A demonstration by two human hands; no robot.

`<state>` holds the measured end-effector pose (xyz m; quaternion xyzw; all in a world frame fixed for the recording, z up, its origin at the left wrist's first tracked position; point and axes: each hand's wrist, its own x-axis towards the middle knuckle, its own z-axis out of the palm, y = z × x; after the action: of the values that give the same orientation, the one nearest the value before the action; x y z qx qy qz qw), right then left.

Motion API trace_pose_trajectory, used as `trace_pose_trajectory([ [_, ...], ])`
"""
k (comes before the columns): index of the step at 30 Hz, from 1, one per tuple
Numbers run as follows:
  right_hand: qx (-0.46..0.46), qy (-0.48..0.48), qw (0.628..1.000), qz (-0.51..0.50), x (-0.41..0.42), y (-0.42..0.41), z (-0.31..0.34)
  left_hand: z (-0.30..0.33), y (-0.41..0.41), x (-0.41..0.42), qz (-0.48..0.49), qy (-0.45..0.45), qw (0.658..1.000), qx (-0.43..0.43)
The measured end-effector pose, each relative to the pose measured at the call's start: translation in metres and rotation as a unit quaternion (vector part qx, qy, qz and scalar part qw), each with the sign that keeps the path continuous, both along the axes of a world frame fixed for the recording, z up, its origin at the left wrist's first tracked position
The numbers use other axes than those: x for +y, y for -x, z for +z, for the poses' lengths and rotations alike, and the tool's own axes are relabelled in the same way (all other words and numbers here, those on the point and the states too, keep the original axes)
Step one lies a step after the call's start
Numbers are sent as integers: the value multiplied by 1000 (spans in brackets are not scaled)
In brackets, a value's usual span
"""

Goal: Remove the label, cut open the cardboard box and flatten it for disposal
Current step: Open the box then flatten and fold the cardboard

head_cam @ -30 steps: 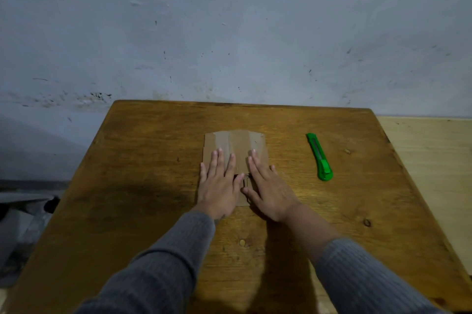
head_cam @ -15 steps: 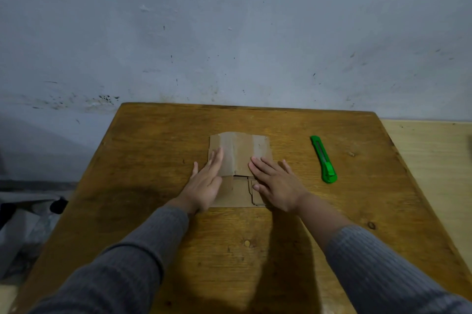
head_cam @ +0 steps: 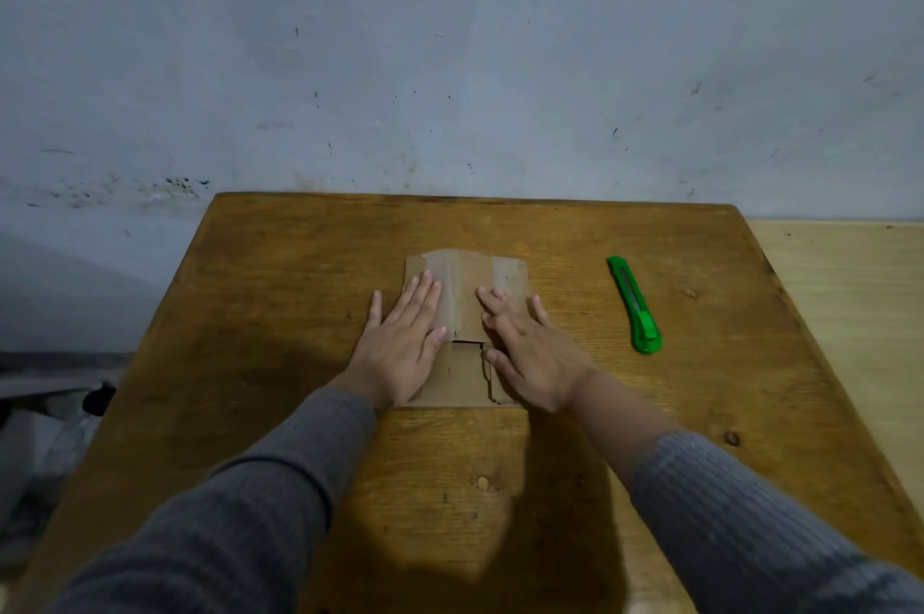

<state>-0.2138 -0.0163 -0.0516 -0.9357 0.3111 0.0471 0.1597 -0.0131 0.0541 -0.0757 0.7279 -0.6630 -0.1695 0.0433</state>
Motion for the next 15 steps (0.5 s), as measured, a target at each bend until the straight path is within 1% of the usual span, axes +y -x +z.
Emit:
trace_pose_trajectory([
  [3, -22, -8, 1000, -12, -2, -5, -9, -6, 1, -1, 7, 18, 1000, -5],
  [6, -66, -1, 995, -73, 6, -9, -19, -9, 3, 1, 10, 43, 999, -16],
  [9, -37, 28, 995, -85, 9, -16, -21, -11, 5, 1, 9, 56, 998, -41],
  [12, -14, 23, 992, -121, 12, -25, -21, -14, 6, 1, 10, 73, 995, -65],
  [15, -9, 28, 988, -153, 17, -34, -25, -13, 7, 2, 10, 75, 995, -67],
])
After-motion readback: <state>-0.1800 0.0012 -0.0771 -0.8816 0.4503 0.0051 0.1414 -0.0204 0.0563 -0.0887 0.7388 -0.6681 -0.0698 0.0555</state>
